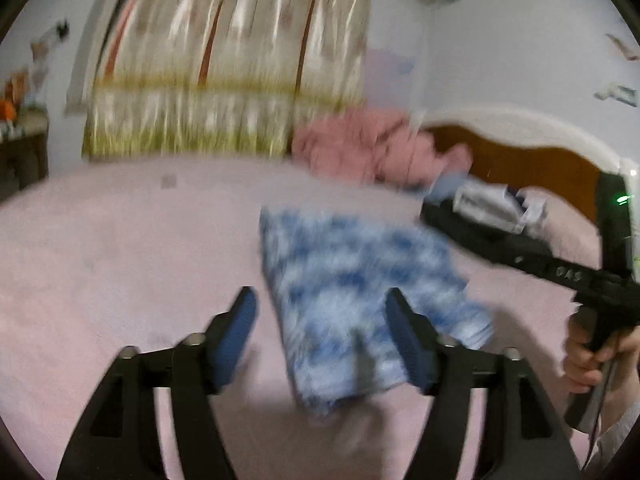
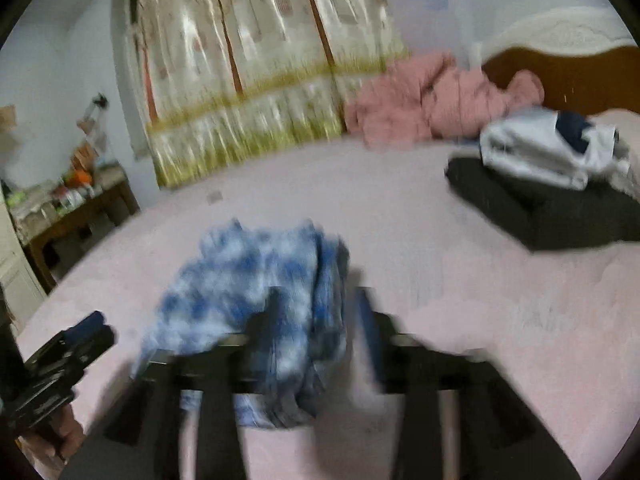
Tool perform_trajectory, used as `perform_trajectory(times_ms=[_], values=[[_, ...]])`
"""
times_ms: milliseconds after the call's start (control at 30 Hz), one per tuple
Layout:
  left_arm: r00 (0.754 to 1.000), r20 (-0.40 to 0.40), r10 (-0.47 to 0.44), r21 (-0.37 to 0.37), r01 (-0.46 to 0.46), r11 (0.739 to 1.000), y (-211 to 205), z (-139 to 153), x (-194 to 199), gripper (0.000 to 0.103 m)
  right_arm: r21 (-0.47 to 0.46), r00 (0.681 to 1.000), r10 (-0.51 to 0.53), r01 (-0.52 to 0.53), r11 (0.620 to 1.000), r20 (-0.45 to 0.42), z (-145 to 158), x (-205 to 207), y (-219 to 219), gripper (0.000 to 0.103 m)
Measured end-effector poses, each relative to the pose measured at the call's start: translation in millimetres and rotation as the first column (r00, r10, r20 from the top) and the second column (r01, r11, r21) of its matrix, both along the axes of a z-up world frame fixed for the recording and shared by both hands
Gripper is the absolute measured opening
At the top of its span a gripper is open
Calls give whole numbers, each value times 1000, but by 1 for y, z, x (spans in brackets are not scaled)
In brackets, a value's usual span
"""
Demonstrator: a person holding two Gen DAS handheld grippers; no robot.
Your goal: Fold large clothes
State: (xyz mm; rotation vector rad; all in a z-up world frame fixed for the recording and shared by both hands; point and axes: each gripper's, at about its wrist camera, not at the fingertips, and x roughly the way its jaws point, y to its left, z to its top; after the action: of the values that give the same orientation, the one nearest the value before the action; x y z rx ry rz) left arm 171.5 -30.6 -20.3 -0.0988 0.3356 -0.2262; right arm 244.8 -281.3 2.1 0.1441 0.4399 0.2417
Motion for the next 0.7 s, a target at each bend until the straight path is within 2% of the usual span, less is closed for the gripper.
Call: perform_trajectory(times_ms=[33,100,133,200,267,367,467,567,700], values=[[1000,13,21,13,-21,1000,-2,8,-1,83,6,1000,2,-2,1000,18,4,-1,-2,76],[999,-23,26,15,-25,1000,-3,20,12,96,18,1000,18,-18,1000,15,11,7,-2,76],[998,-57,23,3,-23,1000,-1,23,23,98,28,1000,29,-29,999,5,12,11,-1,76],[987,-155,39,-26,-43,999,6,23,55,99,87,995,91,-86,992,-50,12,29,-1,76],[963,-266,30,-76,-52,996,13,16,90,99,139,980,158,-142,980,-117,6,51,2,80],[926,-377,-15,-190,-61,980,26,-5,123,99,212,952,230,-187,959,-201,-11,80,6,84],[912,-392,-119,-316,-12,949,36,-30,128,98,257,927,263,-194,947,-267,-36,99,9,85],[895,-420,-152,-323,9,946,35,-54,129,98,232,915,250,-182,956,-315,-62,106,14,85],[863,-454,-221,-405,21,914,39,-68,138,98,333,882,299,-176,927,-366,-82,116,5,85]])
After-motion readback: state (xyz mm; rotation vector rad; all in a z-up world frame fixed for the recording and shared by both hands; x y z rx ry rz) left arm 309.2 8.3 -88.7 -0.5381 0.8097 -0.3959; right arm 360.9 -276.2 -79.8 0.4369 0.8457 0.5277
